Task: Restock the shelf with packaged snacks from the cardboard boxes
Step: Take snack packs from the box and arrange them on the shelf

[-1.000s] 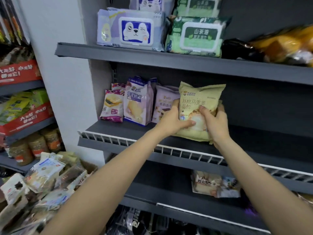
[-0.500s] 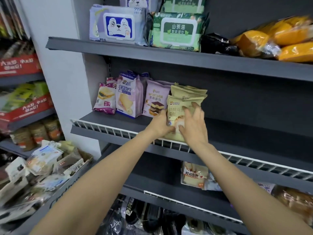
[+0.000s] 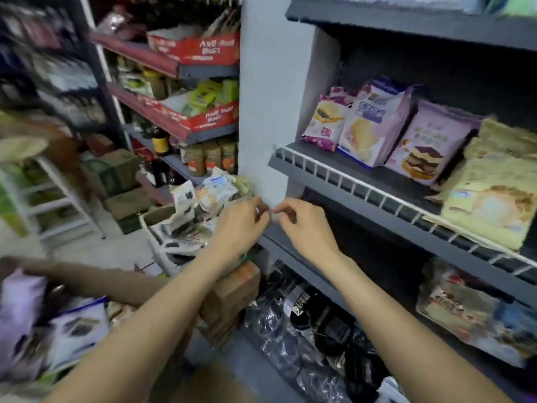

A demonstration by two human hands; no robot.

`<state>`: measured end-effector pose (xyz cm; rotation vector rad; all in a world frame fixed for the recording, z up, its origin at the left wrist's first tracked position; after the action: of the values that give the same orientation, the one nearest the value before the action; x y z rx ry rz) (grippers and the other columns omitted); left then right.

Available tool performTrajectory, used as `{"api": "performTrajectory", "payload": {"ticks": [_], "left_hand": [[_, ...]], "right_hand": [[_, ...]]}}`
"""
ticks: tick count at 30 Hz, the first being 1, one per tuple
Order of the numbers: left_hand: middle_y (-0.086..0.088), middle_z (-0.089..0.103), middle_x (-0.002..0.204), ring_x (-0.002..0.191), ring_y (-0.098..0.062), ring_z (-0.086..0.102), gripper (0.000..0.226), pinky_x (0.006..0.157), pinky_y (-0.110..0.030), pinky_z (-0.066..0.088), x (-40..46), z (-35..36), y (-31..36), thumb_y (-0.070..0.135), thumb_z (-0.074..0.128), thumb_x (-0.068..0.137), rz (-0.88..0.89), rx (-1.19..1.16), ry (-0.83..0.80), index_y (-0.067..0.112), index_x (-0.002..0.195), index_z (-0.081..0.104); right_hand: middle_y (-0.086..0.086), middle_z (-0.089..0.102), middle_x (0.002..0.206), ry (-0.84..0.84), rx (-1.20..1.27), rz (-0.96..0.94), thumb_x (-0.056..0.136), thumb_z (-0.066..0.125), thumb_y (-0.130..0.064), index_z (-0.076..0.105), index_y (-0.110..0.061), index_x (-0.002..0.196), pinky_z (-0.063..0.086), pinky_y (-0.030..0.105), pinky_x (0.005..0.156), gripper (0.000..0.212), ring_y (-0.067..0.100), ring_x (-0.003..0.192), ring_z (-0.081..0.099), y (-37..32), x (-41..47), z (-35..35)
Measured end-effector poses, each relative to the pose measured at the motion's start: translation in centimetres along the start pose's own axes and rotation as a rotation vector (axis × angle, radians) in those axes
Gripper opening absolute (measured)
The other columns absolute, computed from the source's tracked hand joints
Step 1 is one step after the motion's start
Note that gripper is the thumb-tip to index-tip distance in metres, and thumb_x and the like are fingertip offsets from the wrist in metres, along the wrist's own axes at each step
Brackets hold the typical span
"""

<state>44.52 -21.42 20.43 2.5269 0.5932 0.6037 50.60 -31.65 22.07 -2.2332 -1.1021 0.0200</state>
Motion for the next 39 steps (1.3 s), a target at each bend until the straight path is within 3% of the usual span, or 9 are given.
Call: {"api": "performTrajectory", "payload": {"ticks": [4, 12, 18, 22, 26, 30, 33, 36, 39], "left_hand": [[-0.002, 0.064, 0.069, 0.072, -0.024, 0.064, 0.017, 0.066, -0.038, 0.054, -4.6, -2.9, -15.8, 0.027, 0.051, 0.090, -0.308, -0.019, -0.025, 0.015, 0.090, 0.063], [-0.023, 0.066, 0.101, 0.098, -0.038, 0.061, 0.025, 0.077, -0.040, 0.047, -15.5, -6.4, -43.9, 0.023, 0.049, 0.090, -0.761, 0.072, -0.165, 0.001, 0.095, 0.060], [-0.028, 0.052, 0.125, 0.116, -0.039, 0.050, 0.035, 0.091, -0.039, 0.039, -21.7, -2.0, -57.2, 0.021, 0.049, 0.094, -0.939, 0.124, -0.406, -0.005, 0.118, 0.049], [-0.023, 0.046, 0.137, 0.126, -0.035, 0.045, 0.047, 0.100, -0.036, 0.036, -24.4, 2.4, -60.4, 0.023, 0.049, 0.094, -1.011, -0.012, -0.551, -0.003, 0.131, 0.038], [-0.018, 0.047, 0.137, 0.123, -0.032, 0.049, 0.062, 0.103, -0.035, 0.042, -27.6, 5.6, -62.9, 0.023, 0.059, 0.088, -1.207, -0.323, -0.493, 0.004, 0.141, 0.032], [-0.019, 0.058, 0.123, 0.114, -0.033, 0.055, 0.053, 0.092, -0.035, 0.045, -27.8, 5.7, -64.0, 0.035, 0.062, 0.087, -1.194, -0.266, -0.474, 0.001, 0.125, 0.050], [-0.023, 0.060, 0.116, 0.107, -0.038, 0.058, 0.033, 0.086, -0.038, 0.047, -25.9, 3.5, -62.9, 0.024, 0.052, 0.092, -1.030, -0.039, -0.433, -0.003, 0.112, 0.056], [-0.017, 0.054, 0.117, 0.105, -0.036, 0.055, 0.024, 0.078, -0.043, 0.047, -23.8, -0.2, -61.1, 0.016, 0.048, 0.092, -0.884, 0.148, -0.189, 0.003, 0.112, 0.049], [-0.015, 0.056, 0.098, 0.086, -0.031, 0.058, 0.030, 0.058, -0.035, 0.046, -22.1, -5.1, -59.1, 0.015, 0.068, 0.077, -0.716, 0.417, 0.158, 0.005, 0.098, 0.049]], "right_hand": [[0.004, 0.069, 0.099, -0.236, 0.032, -0.043, 0.093, 0.051, -0.018, 0.067, -0.018, 0.106, 0.052, 0.037, 0.076, 0.021, 0.021, 0.089, 0.062, -6.8, 1.5, 13.4], [0.014, 0.069, 0.103, -0.629, 0.055, 0.020, 0.088, 0.051, -0.010, 0.067, -0.009, 0.105, 0.050, 0.038, 0.082, 0.023, 0.030, 0.098, 0.063, -16.7, 1.5, 41.5], [0.019, 0.061, 0.120, -0.914, 0.002, 0.228, 0.093, 0.054, -0.020, 0.055, -0.002, 0.121, 0.041, 0.033, 0.084, 0.034, 0.035, 0.115, 0.054, -16.7, -1.1, 58.2], [0.011, 0.056, 0.110, -1.004, 0.147, 0.552, 0.092, 0.058, -0.029, 0.052, -0.003, 0.111, 0.040, 0.024, 0.063, 0.032, 0.026, 0.098, 0.054, -13.8, -3.5, 65.4], [0.013, 0.059, 0.119, -0.969, 0.350, 0.883, 0.088, 0.065, -0.029, 0.053, -0.001, 0.127, 0.050, 0.036, 0.084, 0.050, 0.027, 0.107, 0.057, -10.7, -6.2, 69.4], [0.008, 0.064, 0.118, -0.963, 0.504, 0.957, 0.076, 0.077, -0.035, 0.058, -0.006, 0.123, 0.052, 0.035, 0.087, 0.059, 0.027, 0.104, 0.062, -10.1, -7.1, 69.7], [0.011, 0.063, 0.120, -0.903, 0.462, 0.837, 0.076, 0.078, -0.028, 0.059, -0.004, 0.120, 0.050, 0.039, 0.094, 0.054, 0.028, 0.107, 0.060, -9.7, -5.9, 68.6], [0.013, 0.061, 0.123, -0.866, 0.257, 0.538, 0.082, 0.072, -0.018, 0.056, -0.003, 0.125, 0.044, 0.027, 0.085, 0.049, 0.028, 0.114, 0.057, -11.2, -3.4, 66.0], [0.013, 0.059, 0.126, -0.808, 0.180, 0.400, 0.085, 0.067, -0.016, 0.053, -0.003, 0.127, 0.035, 0.020, 0.075, 0.046, 0.028, 0.115, 0.055, -12.2, -1.5, 64.1]]}}
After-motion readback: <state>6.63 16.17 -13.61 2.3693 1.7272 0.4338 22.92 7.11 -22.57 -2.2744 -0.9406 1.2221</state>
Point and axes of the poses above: each hand's wrist, its own x-axis towards the middle knuckle, its own z-axis out of the palm, y = z × x, the point moved 9 cm from there along x, towards the middle knuckle
